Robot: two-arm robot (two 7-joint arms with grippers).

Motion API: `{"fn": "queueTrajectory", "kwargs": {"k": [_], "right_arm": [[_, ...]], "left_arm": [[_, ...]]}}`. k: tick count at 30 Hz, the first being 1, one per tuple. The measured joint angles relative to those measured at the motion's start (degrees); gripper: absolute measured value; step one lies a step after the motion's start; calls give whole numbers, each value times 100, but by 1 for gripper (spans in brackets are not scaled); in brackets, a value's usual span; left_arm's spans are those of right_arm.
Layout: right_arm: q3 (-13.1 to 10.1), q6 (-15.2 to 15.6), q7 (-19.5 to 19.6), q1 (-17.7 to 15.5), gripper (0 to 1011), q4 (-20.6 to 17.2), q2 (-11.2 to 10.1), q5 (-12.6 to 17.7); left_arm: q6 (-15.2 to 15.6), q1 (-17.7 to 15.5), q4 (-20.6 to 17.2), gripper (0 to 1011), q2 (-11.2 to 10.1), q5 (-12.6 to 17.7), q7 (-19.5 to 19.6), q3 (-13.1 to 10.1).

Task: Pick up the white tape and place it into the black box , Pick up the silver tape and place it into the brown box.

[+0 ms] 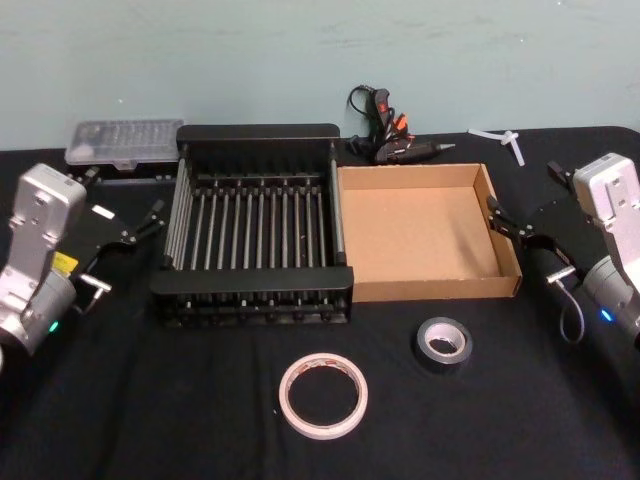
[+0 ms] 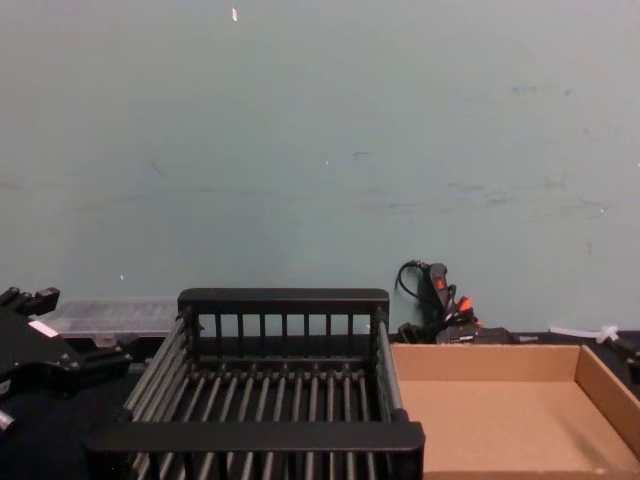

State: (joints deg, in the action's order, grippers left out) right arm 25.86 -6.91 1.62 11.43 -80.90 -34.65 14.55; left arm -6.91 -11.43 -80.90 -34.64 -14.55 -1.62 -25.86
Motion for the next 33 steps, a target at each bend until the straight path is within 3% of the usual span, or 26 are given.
{"fn": "queueTrajectory", "kwargs": {"k": [33], "right_arm": [[0,0,0,0,1002,0,0,0]], "left_arm": [[0,0,0,1001,0,0,0,0]]}}
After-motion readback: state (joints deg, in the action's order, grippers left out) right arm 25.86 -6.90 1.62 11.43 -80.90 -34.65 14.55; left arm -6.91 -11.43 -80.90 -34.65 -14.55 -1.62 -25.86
